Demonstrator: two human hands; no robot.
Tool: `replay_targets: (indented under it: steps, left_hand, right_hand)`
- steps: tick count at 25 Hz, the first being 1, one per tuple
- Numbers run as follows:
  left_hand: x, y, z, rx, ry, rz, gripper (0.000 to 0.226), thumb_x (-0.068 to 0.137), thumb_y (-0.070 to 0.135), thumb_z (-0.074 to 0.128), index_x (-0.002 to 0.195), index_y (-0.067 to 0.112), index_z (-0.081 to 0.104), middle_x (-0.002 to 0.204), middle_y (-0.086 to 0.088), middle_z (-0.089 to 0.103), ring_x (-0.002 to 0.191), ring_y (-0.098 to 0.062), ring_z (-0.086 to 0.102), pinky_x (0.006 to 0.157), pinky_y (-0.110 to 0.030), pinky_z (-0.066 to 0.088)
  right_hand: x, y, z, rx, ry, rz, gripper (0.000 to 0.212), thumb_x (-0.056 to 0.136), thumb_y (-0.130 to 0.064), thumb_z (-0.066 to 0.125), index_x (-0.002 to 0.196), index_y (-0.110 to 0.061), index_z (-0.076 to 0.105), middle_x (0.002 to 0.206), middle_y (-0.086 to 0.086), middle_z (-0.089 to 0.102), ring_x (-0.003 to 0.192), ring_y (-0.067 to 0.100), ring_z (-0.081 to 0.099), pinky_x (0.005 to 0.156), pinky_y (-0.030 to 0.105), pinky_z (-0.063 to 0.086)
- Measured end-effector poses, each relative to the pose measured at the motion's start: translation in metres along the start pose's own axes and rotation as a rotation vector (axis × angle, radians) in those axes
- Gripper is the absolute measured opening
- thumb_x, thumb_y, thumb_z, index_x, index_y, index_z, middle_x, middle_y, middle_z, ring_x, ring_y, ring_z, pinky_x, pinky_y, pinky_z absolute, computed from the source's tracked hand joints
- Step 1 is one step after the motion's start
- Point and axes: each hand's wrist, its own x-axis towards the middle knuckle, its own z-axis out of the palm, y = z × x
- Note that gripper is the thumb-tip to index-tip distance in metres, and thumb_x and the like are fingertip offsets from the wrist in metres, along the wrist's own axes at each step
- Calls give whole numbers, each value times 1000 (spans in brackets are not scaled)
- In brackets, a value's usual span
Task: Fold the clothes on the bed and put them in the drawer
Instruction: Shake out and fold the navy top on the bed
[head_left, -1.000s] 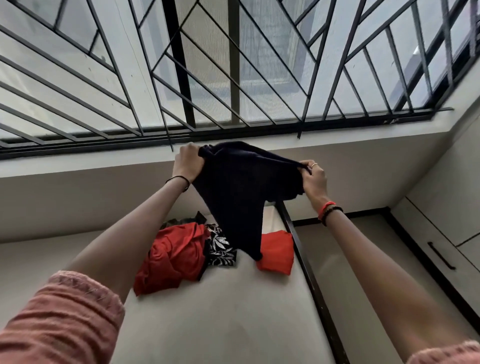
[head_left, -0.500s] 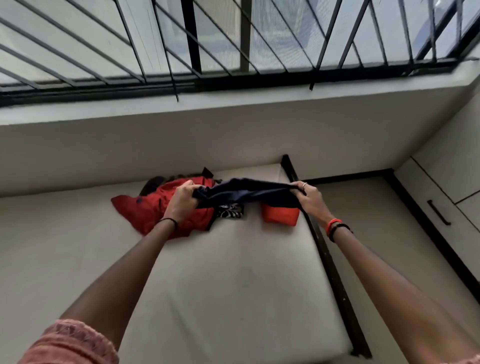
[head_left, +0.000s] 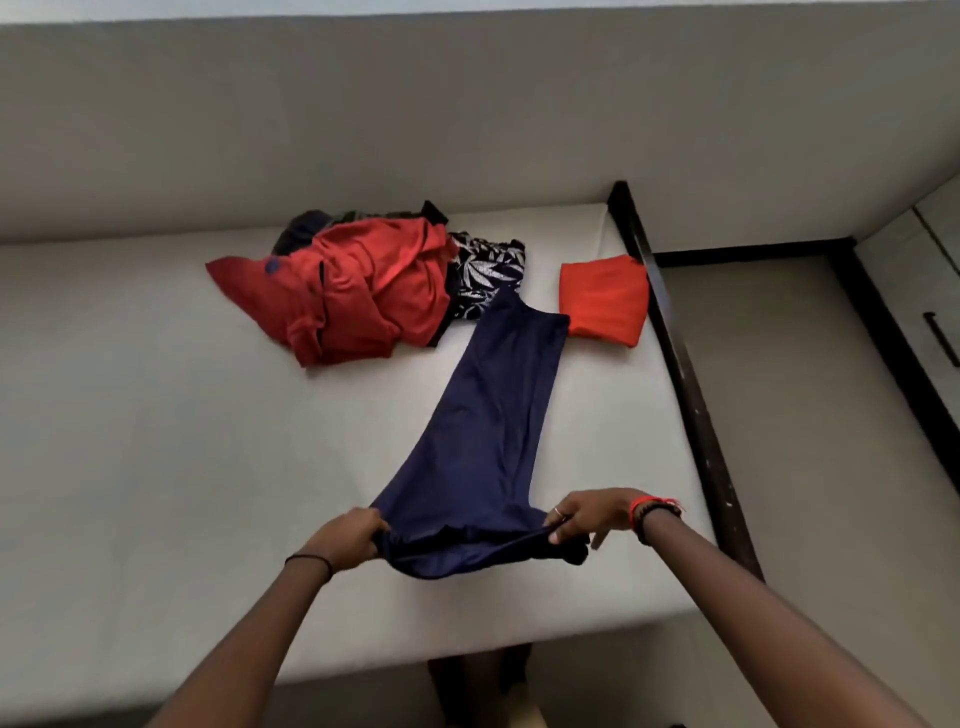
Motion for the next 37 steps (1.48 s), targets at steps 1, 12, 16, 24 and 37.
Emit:
replay_targets:
  steps: [1, 12, 16, 24, 37]
  left_hand:
    - [-3, -2, 10, -16, -59, -26, 24, 88, 28, 59, 104, 12, 67, 114, -7, 62, 104, -24, 58, 80, -27, 40]
    - [0, -33, 49, -784, 74, -300, 31, 79, 39, 74, 61, 19, 60, 51, 9, 53, 51, -6, 49, 53, -15, 38]
    - [24, -35, 46, -997, 119, -365, 35, 80, 38, 73, 70, 7, 61, 50, 4, 49, 45, -10, 46, 47, -19, 36]
    - [57, -40, 21, -907, 251, -373, 48, 77, 48, 72, 70, 4, 57, 59, 0, 55, 56, -13, 51, 52, -22, 35]
    - [84, -19, -37, -898, 208, -111, 8, 81, 35, 73, 82, 27, 74, 89, 7, 73, 88, -11, 67, 87, -30, 54]
  right_hand:
    - [7, -1, 5, -7, -26, 18, 28, 93, -24, 58, 121, -22, 62, 98, -6, 61, 95, 12, 54, 79, 30, 49]
    - [78, -33, -64, -179, 287, -82, 28, 91, -12, 60, 118, -6, 62, 108, 4, 60, 94, 13, 52, 70, 12, 42]
    - [129, -52, -97, -236, 659, -90, 32, 91, -11, 57, 123, -11, 59, 123, 11, 62, 113, 26, 56, 94, 27, 42]
    - [180, -73, 68, -277, 508, -317, 87, 79, -10, 57, 153, -9, 10, 160, 5, 14, 147, 18, 15, 121, 37, 13]
    - [170, -119, 106, 284, 680, -464, 27, 100, -25, 42, 118, -9, 54, 112, 10, 65, 95, 20, 59, 87, 37, 47]
